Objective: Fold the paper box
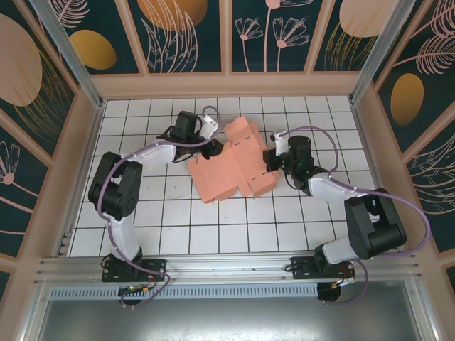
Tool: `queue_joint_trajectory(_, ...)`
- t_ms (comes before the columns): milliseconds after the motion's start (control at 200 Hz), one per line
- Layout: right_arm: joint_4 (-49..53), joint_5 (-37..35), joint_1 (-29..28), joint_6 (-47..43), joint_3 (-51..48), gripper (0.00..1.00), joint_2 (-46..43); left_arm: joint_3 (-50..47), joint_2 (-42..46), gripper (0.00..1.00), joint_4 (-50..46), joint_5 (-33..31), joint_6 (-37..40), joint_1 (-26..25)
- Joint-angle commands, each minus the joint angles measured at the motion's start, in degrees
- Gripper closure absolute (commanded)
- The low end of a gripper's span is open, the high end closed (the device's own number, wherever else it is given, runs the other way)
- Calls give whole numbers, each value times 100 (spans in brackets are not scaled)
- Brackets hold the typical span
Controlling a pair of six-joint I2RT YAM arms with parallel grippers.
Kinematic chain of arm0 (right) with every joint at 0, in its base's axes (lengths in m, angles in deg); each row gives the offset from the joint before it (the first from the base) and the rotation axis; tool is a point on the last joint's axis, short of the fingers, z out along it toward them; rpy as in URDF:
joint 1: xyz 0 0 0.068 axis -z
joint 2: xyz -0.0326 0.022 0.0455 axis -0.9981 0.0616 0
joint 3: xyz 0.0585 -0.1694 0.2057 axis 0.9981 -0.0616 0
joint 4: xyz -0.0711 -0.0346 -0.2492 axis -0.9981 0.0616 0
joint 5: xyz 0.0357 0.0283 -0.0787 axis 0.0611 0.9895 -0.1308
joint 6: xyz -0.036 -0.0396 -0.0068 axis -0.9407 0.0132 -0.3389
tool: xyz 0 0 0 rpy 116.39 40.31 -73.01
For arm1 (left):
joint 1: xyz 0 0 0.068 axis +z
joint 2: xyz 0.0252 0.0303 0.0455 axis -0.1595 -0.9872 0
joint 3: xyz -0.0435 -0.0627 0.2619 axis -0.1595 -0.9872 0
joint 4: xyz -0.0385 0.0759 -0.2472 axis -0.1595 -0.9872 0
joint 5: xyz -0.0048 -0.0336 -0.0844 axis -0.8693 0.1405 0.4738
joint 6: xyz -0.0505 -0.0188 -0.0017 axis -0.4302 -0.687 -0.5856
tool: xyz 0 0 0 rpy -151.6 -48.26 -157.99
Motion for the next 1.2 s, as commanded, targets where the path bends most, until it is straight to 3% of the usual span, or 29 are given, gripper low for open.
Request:
queue_joint_trajectory(0,44,26,-31,126,214,100,66,-498,367,90,1059,-683,472,-271)
queue_joint_trajectory(255,101,-11,-47,140,279,100,113,-685,367,89,1243,-1352,798,-515)
queue_joint_trajectory(380,138,-11,-58,135,266,100,111,-575,223,78,1127,-1377,827,-544)
queue_joint_trajectory(626,149,6,-55,127,284,100,120,-437,8,69,865,-1217,876,-603)
queue_joint_trajectory(806,152,-17,-53,96,279,100,115,-554,317,62,1424,-1502,9,-549)
queue_joint_trajectory(961,156,30,-60,98,235,100,67,-478,380,61,1678,-1572,-731,-265)
queue_joint_trajectory(1076,167,51,-53,92,217,100,-8,-222,159,63,1483,-1893,-1214,-23)
queue_joint_trajectory(1196,184,93,-62,91,226,100,-66,275,-263,63,848,-1780,-1048,25)
